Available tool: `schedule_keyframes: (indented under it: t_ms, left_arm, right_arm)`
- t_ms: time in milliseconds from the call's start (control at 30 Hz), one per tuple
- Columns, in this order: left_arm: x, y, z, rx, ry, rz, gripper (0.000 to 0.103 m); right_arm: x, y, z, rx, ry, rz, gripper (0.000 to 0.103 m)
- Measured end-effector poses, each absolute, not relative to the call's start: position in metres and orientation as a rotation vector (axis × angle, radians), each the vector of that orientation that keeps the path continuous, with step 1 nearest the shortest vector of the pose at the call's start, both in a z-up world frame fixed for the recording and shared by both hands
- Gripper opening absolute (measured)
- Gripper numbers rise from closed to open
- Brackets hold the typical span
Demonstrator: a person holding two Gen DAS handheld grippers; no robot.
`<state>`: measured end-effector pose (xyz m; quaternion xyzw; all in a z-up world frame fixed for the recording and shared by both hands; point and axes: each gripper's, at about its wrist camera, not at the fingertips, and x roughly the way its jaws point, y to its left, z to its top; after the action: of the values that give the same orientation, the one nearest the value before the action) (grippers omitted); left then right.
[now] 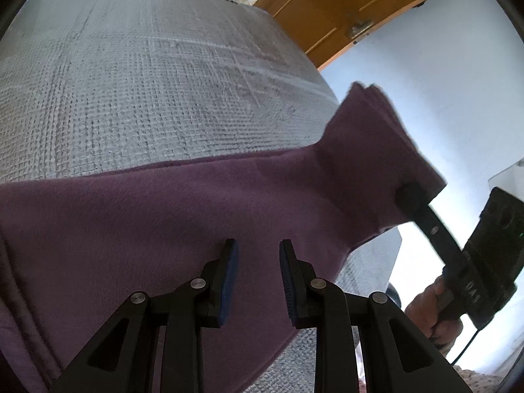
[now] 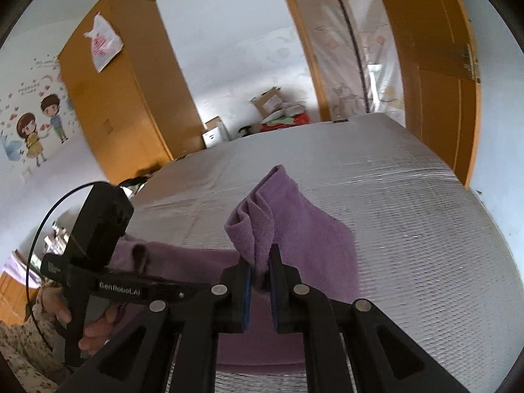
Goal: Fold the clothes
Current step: 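Grasp the sweater edge with the right gripper and lift it, then fold the held sweater edge with the right gripper toward the left gripper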
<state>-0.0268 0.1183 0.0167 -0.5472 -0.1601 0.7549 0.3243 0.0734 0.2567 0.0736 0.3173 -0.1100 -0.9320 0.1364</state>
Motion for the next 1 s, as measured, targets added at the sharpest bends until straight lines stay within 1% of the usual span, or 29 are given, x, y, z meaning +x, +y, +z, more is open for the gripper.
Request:
schedule_keyframes:
  t_ms: [167,367,400,433,467,567,700,867,1000]
  left_arm:
    - [-0.026,0.104,0.024,-1.402,-0.473,1.997,0.027]
    - [-0.029,0.077,0.033,-1.362,-0.617,1.977,0.027]
    - [-0.030,0.072,0.034,-1.353,-0.644,1.968,0.030]
    - [-0.030,0.067,0.035,-1.344,-0.673,1.964,0.038]
    - [-0.030,0.063,0.036,-1.334,-0.703,1.960,0.040]
    - [-0.030,0.050,0.037,-1.308,-0.771,1.941,0.040]
    - [-0.024,0.042,0.044,-1.296,-0.755,1.994,0.040]
    - [-0.019,0.028,0.048,-1.276,-0.817,2.010,0.040]
    - [-0.012,0.020,0.062,-1.213,-0.748,2.159,0.040]
  right_arm:
    - [0.073,0.240,0.071,0.932,-0.303,-2.645,0.010]
    - [0.070,0.216,0.065,0.953,-0.278,-2.570,0.010]
    - [0.070,0.212,0.064,0.955,-0.272,-2.561,0.010]
    - [0.069,0.208,0.064,0.957,-0.266,-2.553,0.010]
    - [0.069,0.203,0.063,0.958,-0.264,-2.540,0.010]
    - [0.068,0.194,0.058,0.970,-0.259,-2.508,0.010]
    - [0.068,0.184,0.052,0.988,-0.258,-2.468,0.010]
    - [0.067,0.171,0.044,1.017,-0.253,-2.415,0.010]
    - [0.067,0.162,0.038,1.031,-0.248,-2.374,0.010]
